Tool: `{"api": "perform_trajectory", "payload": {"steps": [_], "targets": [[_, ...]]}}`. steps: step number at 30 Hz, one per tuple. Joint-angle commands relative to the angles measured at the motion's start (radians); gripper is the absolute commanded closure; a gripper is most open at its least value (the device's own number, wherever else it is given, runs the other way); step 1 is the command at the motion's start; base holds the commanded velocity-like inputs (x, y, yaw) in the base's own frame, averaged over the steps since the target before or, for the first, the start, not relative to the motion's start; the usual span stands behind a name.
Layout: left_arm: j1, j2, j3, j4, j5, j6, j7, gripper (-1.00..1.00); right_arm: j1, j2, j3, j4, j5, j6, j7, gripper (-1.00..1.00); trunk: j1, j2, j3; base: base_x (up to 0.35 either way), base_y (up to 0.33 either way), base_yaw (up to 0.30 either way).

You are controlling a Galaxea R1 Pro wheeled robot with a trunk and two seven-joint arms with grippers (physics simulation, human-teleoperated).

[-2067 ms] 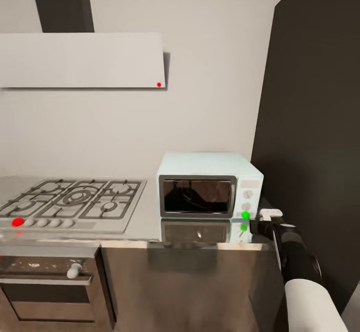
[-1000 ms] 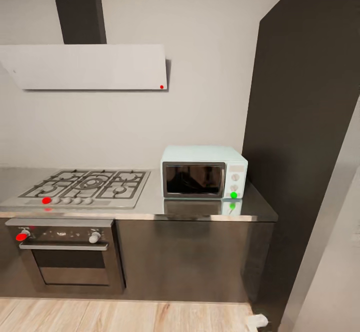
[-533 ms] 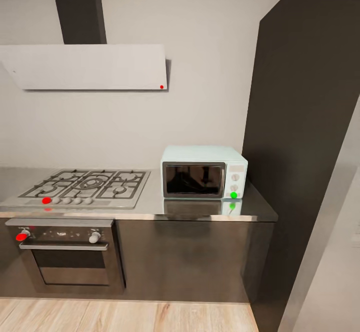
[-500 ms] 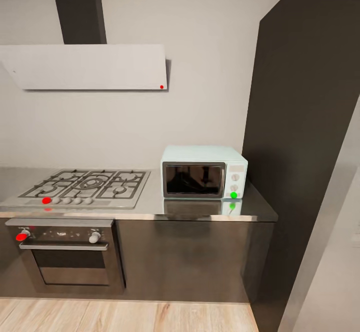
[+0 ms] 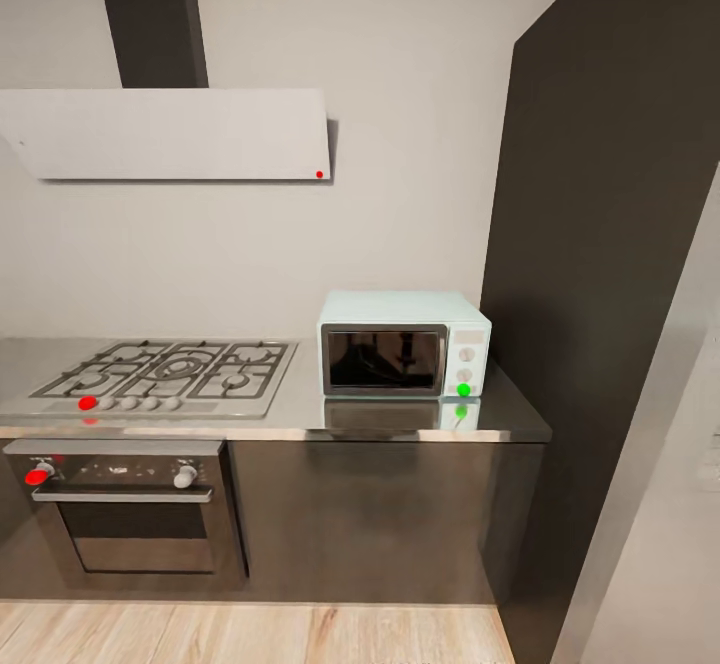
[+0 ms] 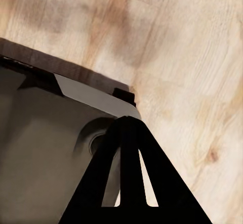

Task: In the kitchen, take the popcorn bag from the countertop, put it into the microwave, and heat it until the popcorn is cooked so the cooked popcorn ends up inside the bag.

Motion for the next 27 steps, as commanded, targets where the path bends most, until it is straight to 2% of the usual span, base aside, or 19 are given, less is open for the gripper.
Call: {"api": "perform_trajectory", "payload": {"steps": [1,4,6,7,8,9,10,11,13,14,16,17,27], "targets": [[-0.001,0.0,-0.008,0.0,0.007,-0.002,0.001,-1.0,-0.001,-0.001,-0.008,0.003,0.003,-0.005,0.001,1.0,0.0,-0.001,-0.001,0.0,0.0,0.0],[-0.001,0.0,-0.009,0.0,0.007,-0.002,0.001,-1.0,-0.001,0.014,-0.008,0.002,0.003,-0.008,0.0,1.0,0.0,-0.001,-0.001,0.0,0.0,0.0],[-0.001,0.0,-0.008,0.0,0.007,-0.002,0.001,-1.0,-0.001,0.002,-0.025,0.003,-0.009,-0.013,0.002,1.0,0.0,-0.001,-0.001,0.0,0.0,0.0],[-0.001,0.0,-0.008,0.0,0.007,-0.002,0.001,-1.0,-0.001,-0.002,-0.051,0.002,-0.042,-0.014,0.002,1.0,0.0,-0.001,-0.001,0.0,0.0,0.0],[-0.001,0.0,-0.008,0.0,0.007,-0.002,0.001,-1.0,-0.001,-0.009,-0.073,0.002,-0.095,-0.014,0.003,1.0,0.0,-0.001,-0.001,0.0,0.0,0.0],[-0.001,0.0,-0.008,0.0,0.007,-0.002,0.001,-1.0,-0.001,-0.025,-0.082,0.002,-0.144,-0.014,0.007,1.0,0.0,-0.001,-0.001,0.0,0.0,0.0],[-0.001,0.0,-0.008,0.0,0.007,-0.002,0.001,-1.0,-0.001,-0.038,-0.085,0.001,-0.172,-0.014,0.009,1.0,0.0,-0.001,-0.001,0.0,0.0,0.0],[-0.001,0.0,-0.008,0.0,0.007,-0.002,0.001,-1.0,-0.001,-0.039,-0.085,0.001,-0.177,-0.014,0.01,1.0,0.0,-0.001,-0.001,0.0,0.0,0.0],[-0.001,0.0,-0.008,0.0,0.007,-0.002,0.001,-1.0,-0.001,-0.03,-0.083,0.001,-0.175,-0.009,0.012,1.0,0.0,-0.001,-0.001,0.0,0.0,0.0],[-0.001,0.0,-0.009,0.0,0.007,-0.002,0.001,-1.0,-0.001,-0.024,-0.081,0.001,-0.16,-0.006,0.009,1.0,0.0,-0.001,-0.001,0.0,0.0,0.0],[-0.001,0.0,-0.008,0.0,0.007,-0.002,0.001,-1.0,-0.001,-0.011,-0.081,0.001,-0.101,-0.005,0.006,1.0,0.0,-0.001,-0.001,0.0,0.0,0.0],[-0.001,0.0,-0.008,0.0,0.007,-0.002,0.001,-1.0,-0.001,-0.004,-0.081,0.001,-0.092,-0.004,0.004,1.0,0.0,-0.001,-0.001,0.0,0.0,0.0],[-0.001,0.001,-0.007,-0.001,0.01,-0.002,0.001,-1.0,-0.001,-0.007,-0.087,0.001,-0.086,-0.014,0.002,1.0,0.0,-0.001,-0.001,0.0,0.0,0.0]]}}
